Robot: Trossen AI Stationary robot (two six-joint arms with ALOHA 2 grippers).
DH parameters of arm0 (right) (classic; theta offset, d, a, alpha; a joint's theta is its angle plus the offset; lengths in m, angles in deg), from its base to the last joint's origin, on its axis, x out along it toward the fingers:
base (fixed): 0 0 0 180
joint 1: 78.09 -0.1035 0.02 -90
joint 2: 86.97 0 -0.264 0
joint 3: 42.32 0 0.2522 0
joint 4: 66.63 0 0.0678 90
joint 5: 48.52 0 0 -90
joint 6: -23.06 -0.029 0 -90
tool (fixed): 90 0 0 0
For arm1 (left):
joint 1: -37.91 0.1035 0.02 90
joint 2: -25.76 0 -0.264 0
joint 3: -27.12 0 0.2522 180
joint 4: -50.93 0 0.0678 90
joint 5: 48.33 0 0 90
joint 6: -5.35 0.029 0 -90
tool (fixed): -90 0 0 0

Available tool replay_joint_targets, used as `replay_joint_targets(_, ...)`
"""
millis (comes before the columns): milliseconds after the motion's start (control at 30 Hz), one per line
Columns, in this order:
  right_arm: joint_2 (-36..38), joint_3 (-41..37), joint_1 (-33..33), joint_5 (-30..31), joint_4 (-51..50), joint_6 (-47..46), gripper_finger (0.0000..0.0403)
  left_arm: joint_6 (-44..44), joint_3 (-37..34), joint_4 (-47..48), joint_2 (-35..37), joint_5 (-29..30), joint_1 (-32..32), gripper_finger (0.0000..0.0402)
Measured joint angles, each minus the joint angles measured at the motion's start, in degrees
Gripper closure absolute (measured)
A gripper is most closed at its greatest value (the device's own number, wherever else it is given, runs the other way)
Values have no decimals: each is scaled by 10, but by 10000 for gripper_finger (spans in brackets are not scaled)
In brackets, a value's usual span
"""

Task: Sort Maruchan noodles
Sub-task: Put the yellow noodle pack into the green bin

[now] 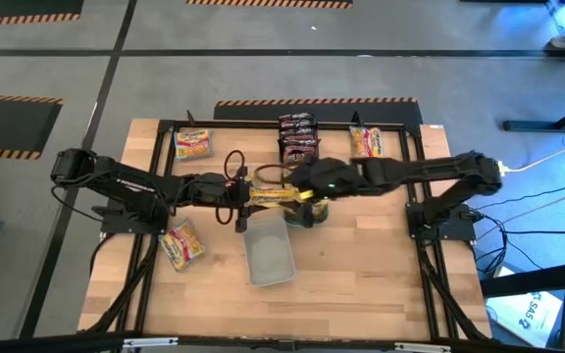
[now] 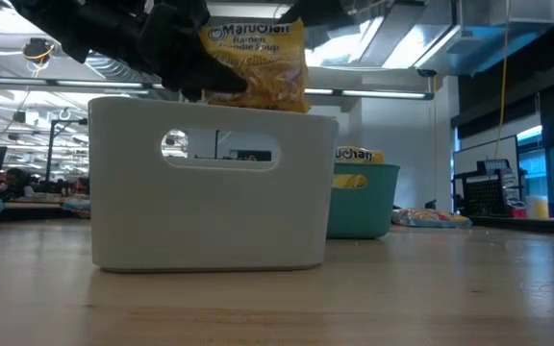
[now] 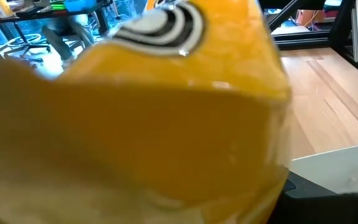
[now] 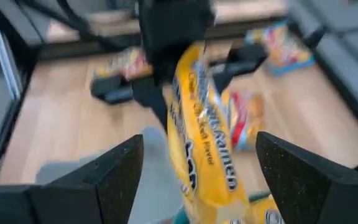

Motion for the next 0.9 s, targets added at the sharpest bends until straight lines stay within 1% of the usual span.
replay_joint_targets(67,-35,49,8,-25,-51,-5,109,0,0,3,0,0,0,253)
replay_joint_targets(167,-81,116,16,-46,-121,-6,110,0,0,4,0,0,0,253)
replay_joint_targets(233,-105,151,20,-51,-147,-3,110,0,0,5,0,0,0,253)
replay_joint_targets(300,-128,177,24,-52,-151,-2,110,0,0,5,0,0,0,253)
replay_joint_targets(400,-153,188,34,-64,-166,-3,110,4,0,1,0,-2,-3,253)
replay_joint_targets(533,-179,187,42,-104,-182,-2,110,19,0,0,0,-8,-11,253)
replay_joint_targets(633,-184,187,40,-106,-180,4,117,19,0,1,-1,-2,-11,253)
replay_joint_targets(733,-189,188,40,-106,-169,9,155,18,0,3,-1,-1,-11,253)
replay_joint_targets(800,-190,187,40,-106,-172,12,195,18,0,3,-1,-1,-11,253)
replay_joint_targets(900,-189,187,41,-98,-171,18,263,5,0,0,-1,25,-14,253)
